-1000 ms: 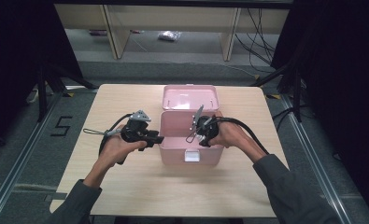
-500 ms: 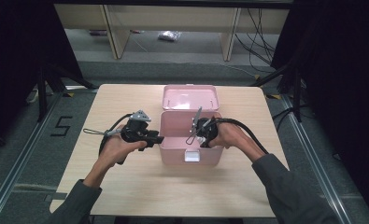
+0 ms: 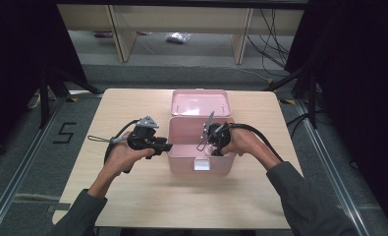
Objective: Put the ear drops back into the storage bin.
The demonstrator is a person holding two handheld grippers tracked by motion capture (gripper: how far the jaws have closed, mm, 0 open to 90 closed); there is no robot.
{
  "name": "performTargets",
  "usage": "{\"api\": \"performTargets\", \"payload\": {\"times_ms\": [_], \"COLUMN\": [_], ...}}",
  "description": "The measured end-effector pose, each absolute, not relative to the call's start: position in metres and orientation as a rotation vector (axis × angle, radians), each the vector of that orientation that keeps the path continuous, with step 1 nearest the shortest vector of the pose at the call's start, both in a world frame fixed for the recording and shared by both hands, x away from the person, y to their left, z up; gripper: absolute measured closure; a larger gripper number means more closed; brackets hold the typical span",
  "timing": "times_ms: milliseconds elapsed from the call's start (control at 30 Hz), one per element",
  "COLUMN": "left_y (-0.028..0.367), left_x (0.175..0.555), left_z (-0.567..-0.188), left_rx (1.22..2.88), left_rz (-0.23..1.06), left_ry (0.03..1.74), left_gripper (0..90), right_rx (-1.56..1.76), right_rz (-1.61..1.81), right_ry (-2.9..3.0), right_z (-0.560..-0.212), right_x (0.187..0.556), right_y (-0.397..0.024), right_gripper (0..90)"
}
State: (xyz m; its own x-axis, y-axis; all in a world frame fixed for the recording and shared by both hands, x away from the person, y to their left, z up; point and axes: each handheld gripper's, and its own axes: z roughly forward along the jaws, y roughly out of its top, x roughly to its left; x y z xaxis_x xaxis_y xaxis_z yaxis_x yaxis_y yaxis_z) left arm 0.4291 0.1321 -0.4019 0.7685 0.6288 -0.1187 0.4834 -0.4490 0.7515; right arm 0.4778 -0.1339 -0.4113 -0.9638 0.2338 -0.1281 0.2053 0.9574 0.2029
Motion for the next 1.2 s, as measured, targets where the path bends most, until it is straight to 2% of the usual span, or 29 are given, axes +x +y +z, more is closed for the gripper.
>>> {"api": "performTargets", "payload": {"times_ms": [400,833,1200], "left_y": [0.132,0.132,0.132], "left_x": [0.430,0.430,0.430], "left_z": [-0.402,-0.402,-0.402], "left_rx": [2.135,2.134,2.133], "left_rz": [0.213,0.212,0.211], "left_ry": [0.824,0.824,0.824], "left_gripper": [62.5,62.4,62.3], "right_rx": [0.370,0.473,0.433], "right_rz": [0.375,0.451,0.495], "right_ry": [2.894,2.879,2.865], "right_z": [-0.397,-0.386,-0.383], "right_x": [0.481,0.479,0.481], "right_y": [-0.142,-0.148,-0.155], "right_gripper": [47.8,45.6,45.4]}}
